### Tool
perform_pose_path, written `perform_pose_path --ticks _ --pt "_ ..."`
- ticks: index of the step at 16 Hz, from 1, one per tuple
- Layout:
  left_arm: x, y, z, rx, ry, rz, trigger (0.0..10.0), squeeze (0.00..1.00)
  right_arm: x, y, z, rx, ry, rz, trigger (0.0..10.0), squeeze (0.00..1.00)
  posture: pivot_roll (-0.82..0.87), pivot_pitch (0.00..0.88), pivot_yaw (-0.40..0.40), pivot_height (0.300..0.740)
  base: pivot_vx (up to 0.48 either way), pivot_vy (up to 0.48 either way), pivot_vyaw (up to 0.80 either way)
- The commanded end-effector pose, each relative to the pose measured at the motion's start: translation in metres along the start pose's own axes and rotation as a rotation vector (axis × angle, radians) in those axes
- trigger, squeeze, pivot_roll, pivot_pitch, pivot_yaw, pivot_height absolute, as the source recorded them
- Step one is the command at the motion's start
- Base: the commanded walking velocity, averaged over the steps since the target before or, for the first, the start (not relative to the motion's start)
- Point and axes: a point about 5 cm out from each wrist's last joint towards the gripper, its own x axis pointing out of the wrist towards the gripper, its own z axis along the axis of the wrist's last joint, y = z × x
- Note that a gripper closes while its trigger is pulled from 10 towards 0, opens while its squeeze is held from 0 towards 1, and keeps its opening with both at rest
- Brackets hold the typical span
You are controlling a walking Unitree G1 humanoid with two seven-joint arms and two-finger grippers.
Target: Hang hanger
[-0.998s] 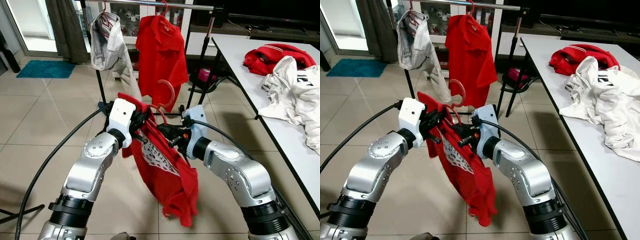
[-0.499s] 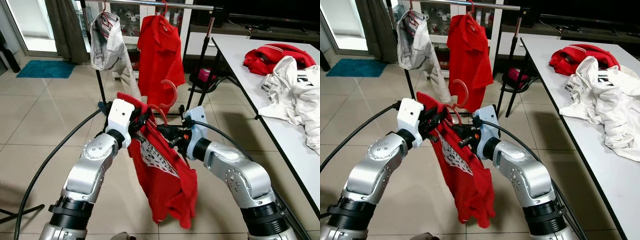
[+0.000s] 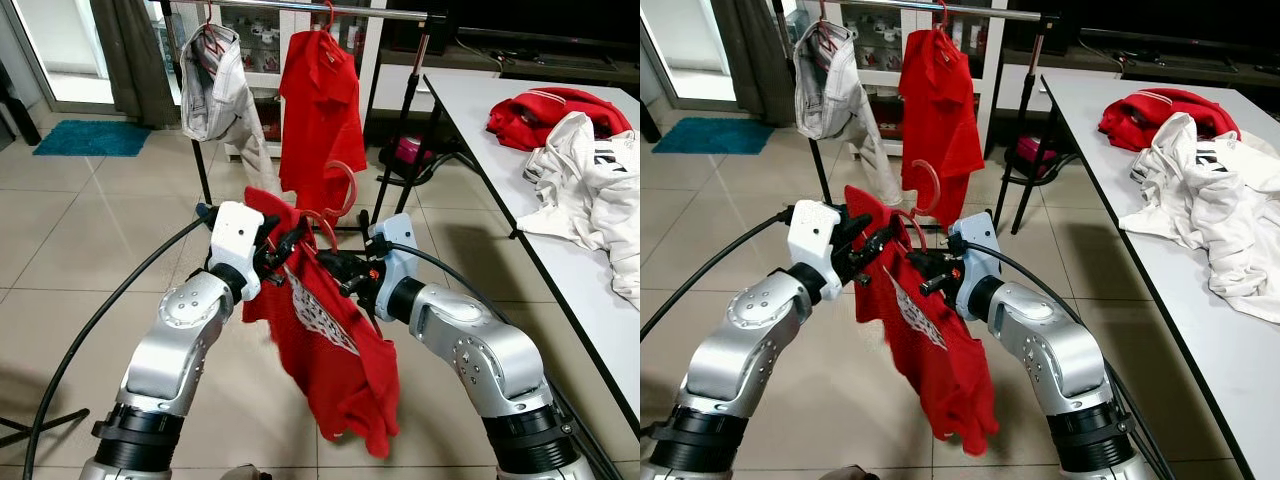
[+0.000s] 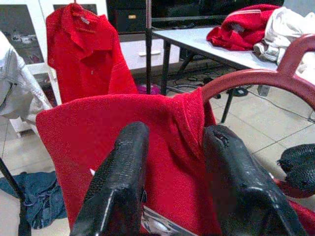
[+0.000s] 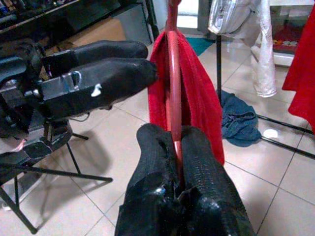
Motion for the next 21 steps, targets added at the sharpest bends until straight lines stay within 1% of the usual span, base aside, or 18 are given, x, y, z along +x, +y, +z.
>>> perform_pose_path --ticks 1,3,4,5,6,9,10,11,12,15,16,18,19,20,21 --pt "-0.005 0.004 0.001 0.003 -0.001 0.006 10.0 0.00 -0.002 -0.001 0.004 -0.003 -0.026 0.004 10.0 0.00 -0.07 0.000 -0.043 0.727 0.000 0.000 0.00" --pt "-0.005 0.004 -0.002 -0.010 0.011 -0.001 10.0 0.00 -0.002 0.000 0.006 -0.005 -0.030 0.012 10.0 0.00 -0.07 0.000 -0.047 0.727 0.000 0.000 0.00" --pt "-0.003 0.003 -0.003 -0.025 0.016 -0.022 4.6 0.00 -0.002 0.000 0.006 -0.006 -0.033 0.017 10.0 0.00 -0.07 0.000 -0.049 0.727 0.000 0.000 0.00" --pt "-0.002 0.002 -0.004 -0.030 0.017 -0.029 4.6 0.00 -0.002 0.000 0.007 -0.007 -0.034 0.018 10.0 0.00 -0.07 0.000 -0.049 0.727 0.000 0.000 0.00" --pt "0.002 0.000 -0.006 -0.046 0.022 -0.053 0.0 0.00 -0.002 0.001 0.008 -0.009 -0.039 0.021 10.0 0.00 -0.08 0.000 -0.046 0.727 0.000 0.000 0.00" --pt "0.006 -0.003 -0.007 -0.057 0.024 -0.097 0.0 0.00 -0.003 0.001 0.010 -0.011 -0.048 0.024 10.0 0.00 -0.08 0.000 -0.042 0.727 0.000 0.000 0.00" --pt "0.006 -0.004 -0.005 -0.059 0.018 -0.105 4.1 0.00 -0.003 0.001 0.010 -0.011 -0.050 0.026 10.0 0.00 -0.08 0.000 -0.039 0.727 0.000 0.000 0.00" --pt "0.006 -0.005 -0.004 -0.059 0.014 -0.112 4.1 0.00 -0.004 0.001 0.010 -0.012 -0.052 0.027 10.0 0.00 -0.08 0.000 -0.039 0.727 0.000 0.000 0.00" --pt "0.006 -0.007 -0.002 -0.050 0.000 -0.112 10.0 0.00 -0.004 0.002 0.011 -0.012 -0.059 0.032 10.0 0.00 -0.09 0.000 -0.034 0.727 0.000 0.000 0.00" --pt "0.007 -0.007 0.001 -0.064 -0.017 -0.094 10.0 0.00 -0.004 0.004 0.010 -0.015 -0.059 0.048 10.0 0.00 -0.09 0.000 -0.033 0.727 0.000 0.000 0.00" --pt "0.008 -0.006 0.002 -0.067 -0.022 -0.085 10.0 1.00 -0.004 0.005 0.011 -0.016 -0.060 0.055 10.0 0.00 -0.09 0.000 -0.034 0.727 0.000 0.000 0.00" --pt "0.009 -0.005 0.003 -0.056 -0.022 -0.074 10.0 1.00 -0.003 0.006 0.011 -0.019 -0.060 0.061 10.0 0.00 -0.09 0.000 -0.035 0.727 0.000 0.000 0.00" --pt "0.010 -0.004 0.003 -0.050 -0.024 -0.073 10.0 0.17 -0.003 0.006 0.012 -0.022 -0.063 0.065 10.0 0.00 -0.09 0.000 -0.036 0.727 0.000 0.000 0.00" --pt "0.011 -0.005 0.004 -0.051 -0.030 -0.081 10.0 0.00 -0.003 0.006 0.013 -0.025 -0.065 0.067 10.0 0.00 -0.09 0.000 -0.036 0.727 0.000 0.000 0.00" --pt "0.011 -0.007 0.005 -0.059 -0.040 -0.096 10.0 0.00 -0.003 0.006 0.013 -0.025 -0.065 0.068 10.0 0.00 -0.09 0.000 -0.036 0.727 0.000 0.000 0.00"
